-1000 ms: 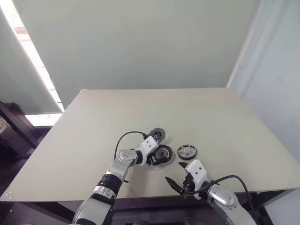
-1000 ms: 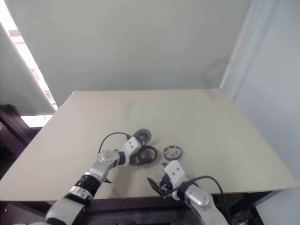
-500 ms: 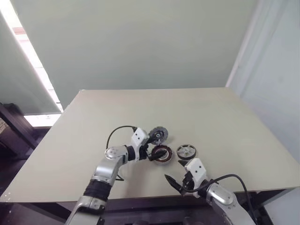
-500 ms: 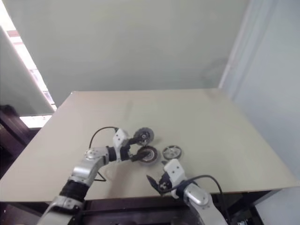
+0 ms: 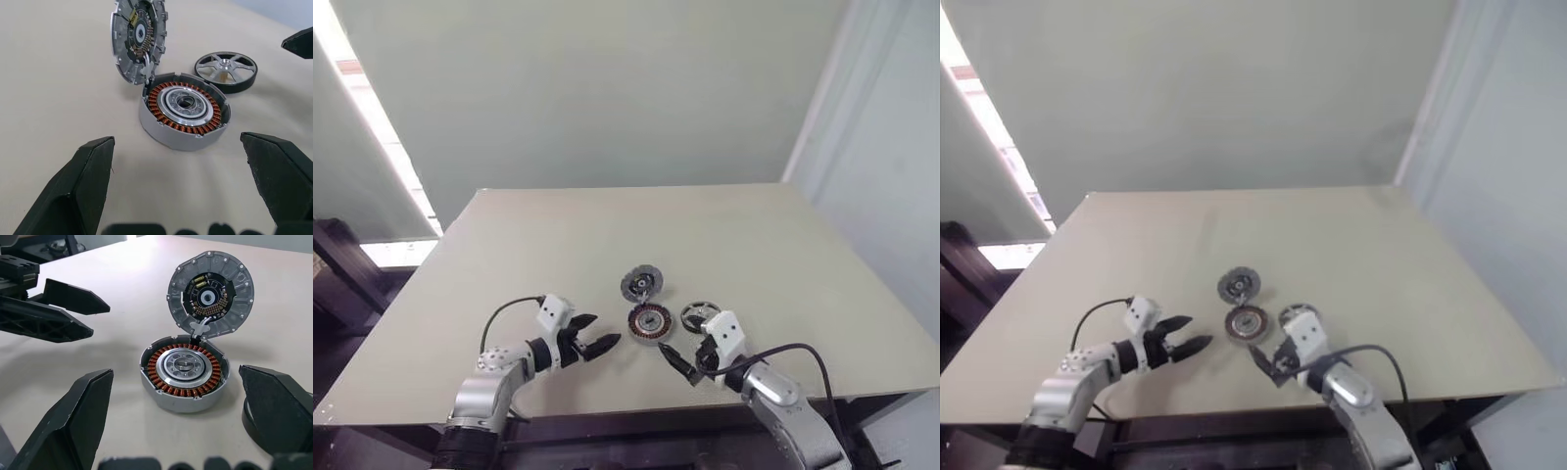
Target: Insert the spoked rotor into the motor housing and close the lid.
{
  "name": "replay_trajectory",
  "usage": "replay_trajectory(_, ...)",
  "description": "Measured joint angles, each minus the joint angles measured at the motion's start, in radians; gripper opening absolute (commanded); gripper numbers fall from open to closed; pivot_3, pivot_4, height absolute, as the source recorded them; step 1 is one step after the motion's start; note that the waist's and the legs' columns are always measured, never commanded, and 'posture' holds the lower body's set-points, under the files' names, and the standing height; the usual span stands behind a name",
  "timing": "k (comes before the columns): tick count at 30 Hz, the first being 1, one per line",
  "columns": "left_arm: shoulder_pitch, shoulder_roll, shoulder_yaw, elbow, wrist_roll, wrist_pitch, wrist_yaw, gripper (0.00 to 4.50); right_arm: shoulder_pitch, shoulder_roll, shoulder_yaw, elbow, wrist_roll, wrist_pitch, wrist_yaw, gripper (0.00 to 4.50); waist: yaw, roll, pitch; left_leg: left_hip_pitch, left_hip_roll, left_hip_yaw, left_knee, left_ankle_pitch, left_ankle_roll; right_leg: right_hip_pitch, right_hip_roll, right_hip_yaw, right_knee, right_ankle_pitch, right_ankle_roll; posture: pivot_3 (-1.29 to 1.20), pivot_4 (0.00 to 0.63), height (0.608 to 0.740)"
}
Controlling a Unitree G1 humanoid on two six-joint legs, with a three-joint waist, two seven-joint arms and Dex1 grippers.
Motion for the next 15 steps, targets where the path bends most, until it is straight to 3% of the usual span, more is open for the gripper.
replay_trajectory(5, 0.026, -0.014, 0.000, 0.000, -0.002, -0.018, 0.022, 4.46, -0.032, -0.011, 0.003, 0.023, -0.012, 0.014, 0.004, 4.50, 0.000, 0.000, 0.000, 0.000, 0.000, 0.000, -0.001, 0.000, 0.000, -0.001, 0.000, 0.000, 0.000, 0.000, 0.000, 0.00, 0.000, 0.740)
replay_trajectory(7, 0.029, -0.016, 0.000, 0.000, -0.002, -0.024, 0.031, 4.10, -0.031, -0.012, 0.005, 0.025, -0.016, 0.016, 0.005, 4.50, 0.000, 0.000, 0.000, 0.000, 0.000, 0.000, -0.001, 0.000, 0.000, -0.001, 0.000, 0.000, 0.000, 0.000, 0.000, 0.00, 0.000, 0.740)
replay_trajectory(11, 0.009, -0.050, -0.025, 0.019, 0.021, -0.041, 0.060, 2.89, -0.025, -0.022, 0.008, 0.025, -0.024, 0.018, 0.007, 4.50, 0.001, 0.000, 0.000, 0.000, -0.001, 0.000, 0.000, 0.000, 0.000, 0.000, 0.000, 0.000, -0.001, 0.000, 0.000, 0.00, 0.000, 0.740)
replay_trajectory(15, -0.067, -0.118, -0.088, 0.088, 0.085, -0.085, 0.119, 1.38, -0.007, -0.022, 0.010, 0.024, -0.029, 0.018, 0.004, 4.50, 0.001, 0.000, 0.000, 0.000, -0.001, 0.000, 0.000, 0.000, 0.000, 0.001, 0.000, 0.000, -0.001, 0.000, 0.000, 0.00, 0.000, 0.740)
